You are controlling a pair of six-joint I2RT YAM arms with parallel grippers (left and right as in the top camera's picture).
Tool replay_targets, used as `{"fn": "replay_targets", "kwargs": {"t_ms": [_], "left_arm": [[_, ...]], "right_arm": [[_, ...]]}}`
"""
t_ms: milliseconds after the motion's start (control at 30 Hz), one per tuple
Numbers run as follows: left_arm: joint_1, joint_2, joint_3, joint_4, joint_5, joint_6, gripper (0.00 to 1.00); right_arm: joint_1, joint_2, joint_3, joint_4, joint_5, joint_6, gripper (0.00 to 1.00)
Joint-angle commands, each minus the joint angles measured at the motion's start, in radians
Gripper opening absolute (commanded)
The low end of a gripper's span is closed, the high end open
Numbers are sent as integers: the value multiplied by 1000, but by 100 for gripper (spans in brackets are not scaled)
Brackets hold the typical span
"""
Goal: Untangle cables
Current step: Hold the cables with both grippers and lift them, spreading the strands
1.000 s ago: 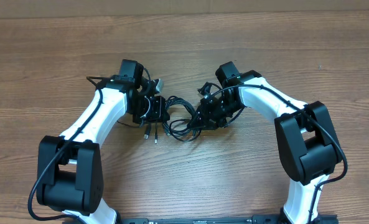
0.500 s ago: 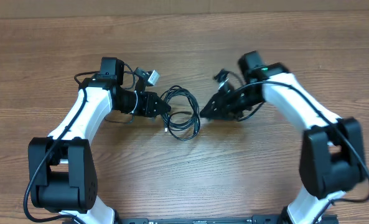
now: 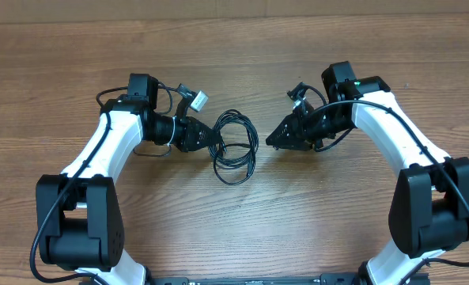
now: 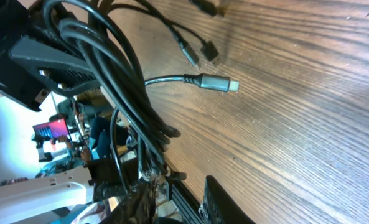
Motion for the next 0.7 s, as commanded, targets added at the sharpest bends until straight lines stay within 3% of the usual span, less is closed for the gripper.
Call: {"fn": "replay_targets", "kwargs": {"t_ms": [0, 200, 333, 400, 600, 667], "left_arm": [[-6, -24, 1, 2, 52, 92, 4], [-51, -24, 1, 4, 52, 95, 4], [-72, -24, 1, 5, 52, 95, 4], [-79, -24, 1, 5, 51, 95, 4], [-80, -24, 1, 5, 49, 95, 4], [-80, -24, 1, 4, 49, 92, 4]], "right_arm": [[22, -16, 14, -1, -39, -9, 23], [56, -16, 14, 33, -64, -9, 24], [85, -16, 14, 68, -60, -9, 35], [96, -16, 14, 81, -56, -9, 34], [104, -16, 14, 86, -52, -9, 12], [104, -16, 14, 86, -52, -9, 10]]}}
